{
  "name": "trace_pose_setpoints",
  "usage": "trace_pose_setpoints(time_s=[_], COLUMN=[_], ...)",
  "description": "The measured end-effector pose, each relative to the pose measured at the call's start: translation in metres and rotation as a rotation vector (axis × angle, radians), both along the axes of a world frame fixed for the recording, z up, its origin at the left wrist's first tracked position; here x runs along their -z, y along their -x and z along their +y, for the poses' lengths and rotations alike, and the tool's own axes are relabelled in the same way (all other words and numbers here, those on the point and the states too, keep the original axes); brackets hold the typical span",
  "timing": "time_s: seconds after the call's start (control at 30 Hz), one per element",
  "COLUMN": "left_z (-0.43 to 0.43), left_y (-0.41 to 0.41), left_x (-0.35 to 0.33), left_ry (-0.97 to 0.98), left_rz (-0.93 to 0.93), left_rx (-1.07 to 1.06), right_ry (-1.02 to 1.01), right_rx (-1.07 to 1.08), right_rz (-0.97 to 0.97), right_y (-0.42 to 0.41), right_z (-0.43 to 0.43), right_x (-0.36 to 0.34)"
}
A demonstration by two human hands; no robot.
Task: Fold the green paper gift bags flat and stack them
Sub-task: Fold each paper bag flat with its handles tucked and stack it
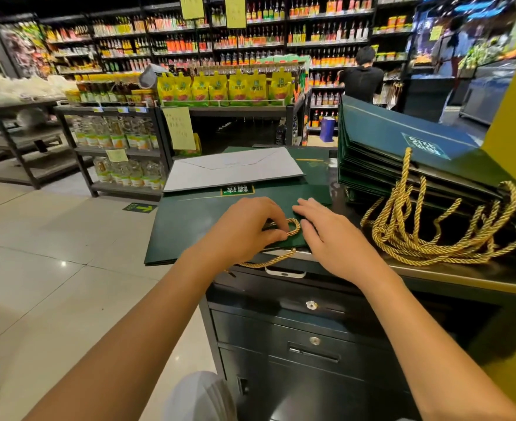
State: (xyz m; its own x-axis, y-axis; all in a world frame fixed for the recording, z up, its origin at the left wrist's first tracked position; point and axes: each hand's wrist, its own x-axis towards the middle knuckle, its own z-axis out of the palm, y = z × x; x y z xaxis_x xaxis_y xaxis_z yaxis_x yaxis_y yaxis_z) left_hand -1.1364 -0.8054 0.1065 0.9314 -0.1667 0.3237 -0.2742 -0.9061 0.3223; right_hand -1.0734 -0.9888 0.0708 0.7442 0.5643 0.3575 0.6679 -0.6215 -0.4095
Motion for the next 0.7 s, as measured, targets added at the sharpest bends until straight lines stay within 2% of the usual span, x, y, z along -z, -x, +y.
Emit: trace_pose_setpoints(time_s=[0.17,0.53,0.63,0.7], left_z=[-0.003,0.016,0.017,0.018], left_y=[-0.002,0.005,0.007,0.008], left_x=[0.0,-0.014,-0.015,-0.015], left_ry=[0.028,0.941,1.029,0.986], left_rz=[0.032,0.023,0.038,0.023], left_rx=[-0.008,-0.061,-0.079,-0.093], right_ry=[0.006,0.006,0.008,0.019], right_rx=[0.006,0.02,0.025,0.028], right_rz=[0.019,0.029,0.038,0.034], right_y=[0.0,-0.002,-0.001,-0.001], right_z=[0.0,0.0,0.0,0.0], right_x=[-0.001,-0.001,-0.001,-0.001])
